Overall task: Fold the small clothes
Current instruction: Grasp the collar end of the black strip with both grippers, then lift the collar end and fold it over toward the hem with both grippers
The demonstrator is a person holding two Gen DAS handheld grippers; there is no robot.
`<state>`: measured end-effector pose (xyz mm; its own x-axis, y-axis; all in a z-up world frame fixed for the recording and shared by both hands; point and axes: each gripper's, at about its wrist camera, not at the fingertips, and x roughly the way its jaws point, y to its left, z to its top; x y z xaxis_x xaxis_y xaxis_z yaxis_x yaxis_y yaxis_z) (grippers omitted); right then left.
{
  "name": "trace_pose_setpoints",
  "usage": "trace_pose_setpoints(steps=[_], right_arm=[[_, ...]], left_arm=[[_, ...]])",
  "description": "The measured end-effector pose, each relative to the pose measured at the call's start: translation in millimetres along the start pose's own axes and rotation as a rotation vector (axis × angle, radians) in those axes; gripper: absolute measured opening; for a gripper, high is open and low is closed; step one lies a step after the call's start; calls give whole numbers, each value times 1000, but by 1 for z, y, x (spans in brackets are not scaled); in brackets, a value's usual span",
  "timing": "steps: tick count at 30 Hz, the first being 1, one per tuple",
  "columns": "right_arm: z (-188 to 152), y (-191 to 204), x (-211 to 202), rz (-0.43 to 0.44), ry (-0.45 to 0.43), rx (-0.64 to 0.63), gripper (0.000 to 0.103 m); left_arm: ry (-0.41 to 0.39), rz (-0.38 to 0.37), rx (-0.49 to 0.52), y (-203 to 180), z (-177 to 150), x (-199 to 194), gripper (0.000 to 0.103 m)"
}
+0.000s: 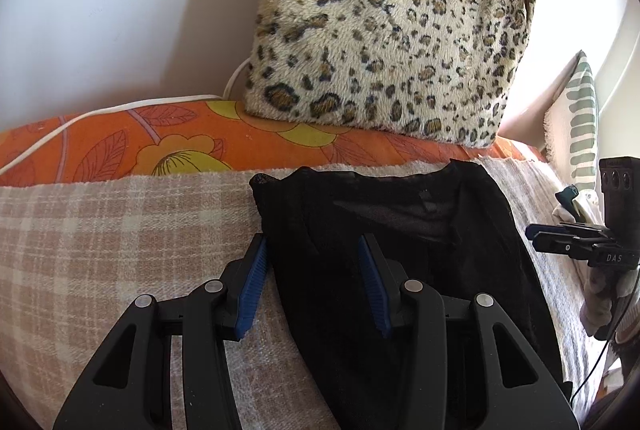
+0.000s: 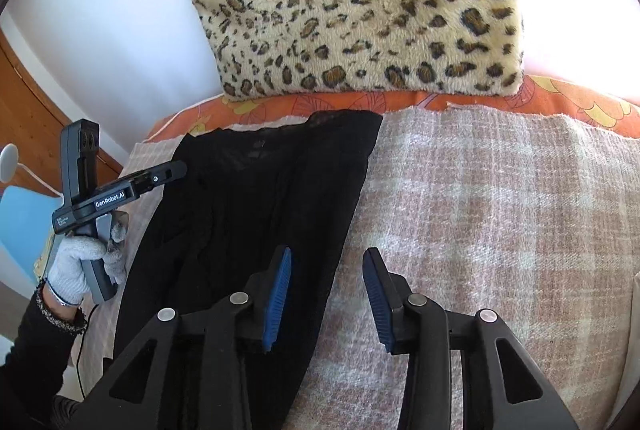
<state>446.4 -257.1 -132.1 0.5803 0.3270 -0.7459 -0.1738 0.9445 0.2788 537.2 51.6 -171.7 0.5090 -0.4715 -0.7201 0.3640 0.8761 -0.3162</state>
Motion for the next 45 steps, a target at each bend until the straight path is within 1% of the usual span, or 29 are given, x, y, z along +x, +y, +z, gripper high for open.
trace_pose_setpoints(steps=[2,5,6,7,8,10,13,15,16,17,18,19,20,21,23,27,34,40,45], right_arm=[[15,-5,6,17,-5,30,41],[36,-11,20,15,-4,78,43],[42,-13,26,15,3,87,44],[46,-15,34,14,14,93,44],[50,-17,40,4,18,99,42],[59,-18,47,3,-12,108,43],[68,-20,54,21,-26,110,46],[74,-23,58,33,-31,126,46],[76,-25,59,40,-36,143,45],[78,-28,60,39,-41,159,40],[79,-29,60,30,-43,166,31],[80,-28,61,7,-44,162,24],[81,-27,63,-15,-42,151,9],[80,-27,64,-19,-34,141,4],[79,-25,63,-13,-34,139,2],[83,-11,52,4,-57,101,1],[84,15,15,25,-96,52,1],[69,33,-25,39,-116,25,1],[54,51,-63,47,-140,11,1]], left_arm=[[0,1,7,0,3,4,43],[2,-8,14,0,8,9,42],[2,-15,7,2,10,10,38],[3,-24,-5,4,13,12,36],[4,-37,-18,6,15,13,33],[4,-53,-40,10,18,15,29],[9,-68,-57,13,20,17,21],[8,-66,-62,13,21,18,11],[5,-65,-64,13,21,17,9],[1,-64,-62,12,21,17,8],[-2,-66,-59,11,22,17,6],[-8,-67,-56,11,22,16,5],[-15,-65,-55,10,22,14,5],[-20,-67,-55,10,22,13,4],[-32,-66,-52,7,23,8,4],[-59,-66,-41,1,27,-9,4],[-95,-59,-18,-24,28,-45,4],[-121,-54,-2,-46,19,-83,4],[-137,-56,-3,-58,3,-117,4]])
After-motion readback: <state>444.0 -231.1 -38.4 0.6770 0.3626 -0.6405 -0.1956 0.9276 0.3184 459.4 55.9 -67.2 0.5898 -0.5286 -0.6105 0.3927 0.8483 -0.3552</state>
